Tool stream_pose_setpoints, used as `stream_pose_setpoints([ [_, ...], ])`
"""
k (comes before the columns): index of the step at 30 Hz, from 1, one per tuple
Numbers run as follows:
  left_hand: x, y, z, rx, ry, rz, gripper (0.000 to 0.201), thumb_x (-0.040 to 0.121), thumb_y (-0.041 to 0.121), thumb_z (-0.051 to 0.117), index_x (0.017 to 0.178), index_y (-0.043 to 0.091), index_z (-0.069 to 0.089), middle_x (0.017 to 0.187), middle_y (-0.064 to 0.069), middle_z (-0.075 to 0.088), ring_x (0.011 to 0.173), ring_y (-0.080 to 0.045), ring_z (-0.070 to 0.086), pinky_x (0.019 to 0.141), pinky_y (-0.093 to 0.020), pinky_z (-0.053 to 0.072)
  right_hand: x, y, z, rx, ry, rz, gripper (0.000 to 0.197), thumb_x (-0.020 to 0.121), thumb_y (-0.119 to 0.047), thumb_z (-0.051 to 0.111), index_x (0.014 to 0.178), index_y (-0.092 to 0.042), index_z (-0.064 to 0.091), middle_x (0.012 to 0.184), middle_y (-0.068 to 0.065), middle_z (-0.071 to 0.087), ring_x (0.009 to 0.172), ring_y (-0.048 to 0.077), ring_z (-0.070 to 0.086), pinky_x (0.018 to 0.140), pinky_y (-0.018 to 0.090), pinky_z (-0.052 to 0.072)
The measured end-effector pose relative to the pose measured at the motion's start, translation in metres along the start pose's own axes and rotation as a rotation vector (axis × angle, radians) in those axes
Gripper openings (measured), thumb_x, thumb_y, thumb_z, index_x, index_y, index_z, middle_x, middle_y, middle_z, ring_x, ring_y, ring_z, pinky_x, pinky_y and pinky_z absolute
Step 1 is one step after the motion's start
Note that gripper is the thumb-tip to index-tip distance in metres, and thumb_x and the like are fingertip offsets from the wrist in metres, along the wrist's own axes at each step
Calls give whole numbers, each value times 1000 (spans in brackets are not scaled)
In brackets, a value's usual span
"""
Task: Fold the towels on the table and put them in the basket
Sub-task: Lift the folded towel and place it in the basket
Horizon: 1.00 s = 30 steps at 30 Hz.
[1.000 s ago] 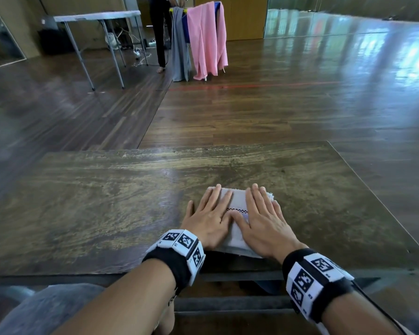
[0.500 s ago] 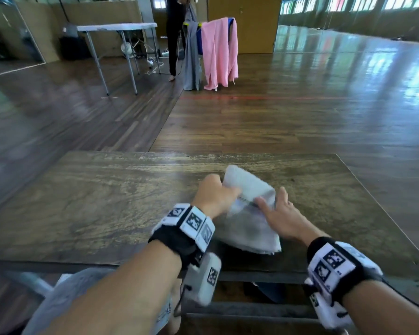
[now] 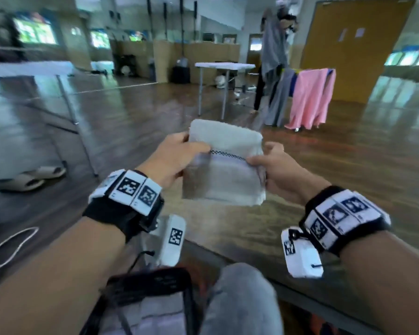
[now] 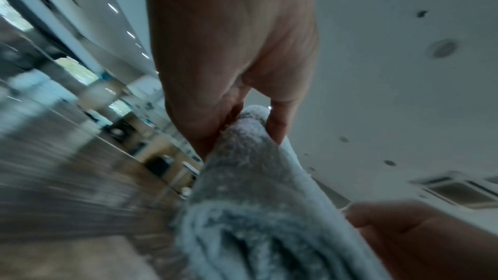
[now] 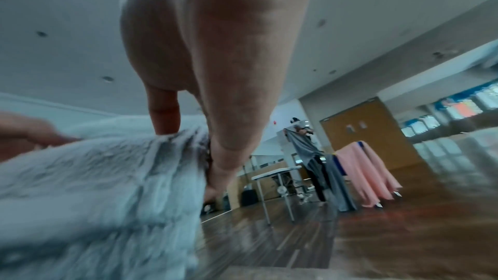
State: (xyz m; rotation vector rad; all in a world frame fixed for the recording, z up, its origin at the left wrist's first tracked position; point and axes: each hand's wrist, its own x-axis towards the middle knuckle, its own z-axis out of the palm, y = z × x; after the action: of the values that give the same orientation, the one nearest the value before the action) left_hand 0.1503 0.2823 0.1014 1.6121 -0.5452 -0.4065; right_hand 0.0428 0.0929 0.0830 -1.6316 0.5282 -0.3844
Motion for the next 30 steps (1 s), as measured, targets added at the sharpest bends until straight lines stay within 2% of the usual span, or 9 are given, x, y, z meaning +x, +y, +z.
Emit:
stream_pose_setpoints([
  [4, -39, -47, -91, -71, 109, -120, 24, 93, 11, 64, 116, 8, 68, 117, -17, 71, 96, -30, 68, 86, -44, 53, -8, -12, 98, -193, -226, 44, 59, 93, -1, 61, 132, -18, 21, 122, 13, 50, 103, 27, 63, 74, 43, 62],
  [7, -73, -97, -140, -48, 186, -230, 26, 94, 14, 64, 119, 10, 66, 112, -10, 73, 87, -23, 69, 64, -30, 56, -13, 12, 160, -391, -322, 65, 63, 88, -8, 68, 132, -14, 23, 126, 13, 49, 110, 30, 60, 88, 50, 59],
  [12, -101, -208, -180, 115, 247, -444, 23, 90, 21, 72, 109, 10, 66, 108, -20, 72, 84, -26, 70, 65, -38, 56, -19, 105, 232, -617, -471, 143, 63, 93, -17, 66, 138, -5, 24, 139, 14, 46, 113, 29, 56, 93, 42, 52],
  [14, -105, -255, -184, 194, 318, -548, 42, 85, 21, 77, 114, 8, 51, 110, -22, 65, 86, -28, 66, 63, -44, 54, -24, 155, 252, -582, -484, 234, 91, 93, -15, 66, 155, 0, 1, 136, 13, 46, 123, 34, 55, 101, 48, 51],
  [16, -110, -302, -184, 211, 335, -606, 47, 82, 13, 79, 108, 14, 40, 110, -17, 61, 89, -30, 63, 71, -46, 55, -31, 206, 270, -576, -463, 298, 92, 91, -12, 67, 154, 4, 3, 134, 14, 50, 124, 33, 55, 100, 45, 50],
  [21, -122, -400, -185, 338, 120, -774, 9, 85, 9, 70, 84, 12, 61, 80, -1, 63, 70, -13, 58, 58, -18, 44, -51, 318, 305, -567, -504, 511, 77, 96, -9, 59, 152, -1, 7, 125, 14, 49, 113, 27, 55, 92, 35, 48],
  [24, -121, -439, -185, 357, 54, -856, 9, 88, 3, 61, 84, 11, 66, 84, -4, 61, 80, -15, 58, 77, -24, 49, -53, 362, 319, -537, -531, 587, 59, 95, -7, 55, 146, -8, 25, 130, 9, 46, 117, 23, 50, 92, 31, 41],
  [27, -114, -465, -186, 371, 99, -930, 22, 90, 1, 63, 111, 4, 68, 108, -5, 64, 109, -22, 61, 106, -32, 44, -48, 391, 328, -500, -555, 642, 41, 93, -4, 53, 124, -23, 34, 119, 6, 48, 100, 20, 51, 79, 27, 44],
  [30, -105, -484, -189, 461, 112, -947, 27, 90, 3, 60, 116, 9, 66, 110, -4, 63, 107, -21, 60, 93, -22, 42, -41, 407, 334, -469, -573, 658, 45, 90, -4, 55, 122, -29, 35, 106, 6, 53, 85, 20, 57, 65, 29, 50],
])
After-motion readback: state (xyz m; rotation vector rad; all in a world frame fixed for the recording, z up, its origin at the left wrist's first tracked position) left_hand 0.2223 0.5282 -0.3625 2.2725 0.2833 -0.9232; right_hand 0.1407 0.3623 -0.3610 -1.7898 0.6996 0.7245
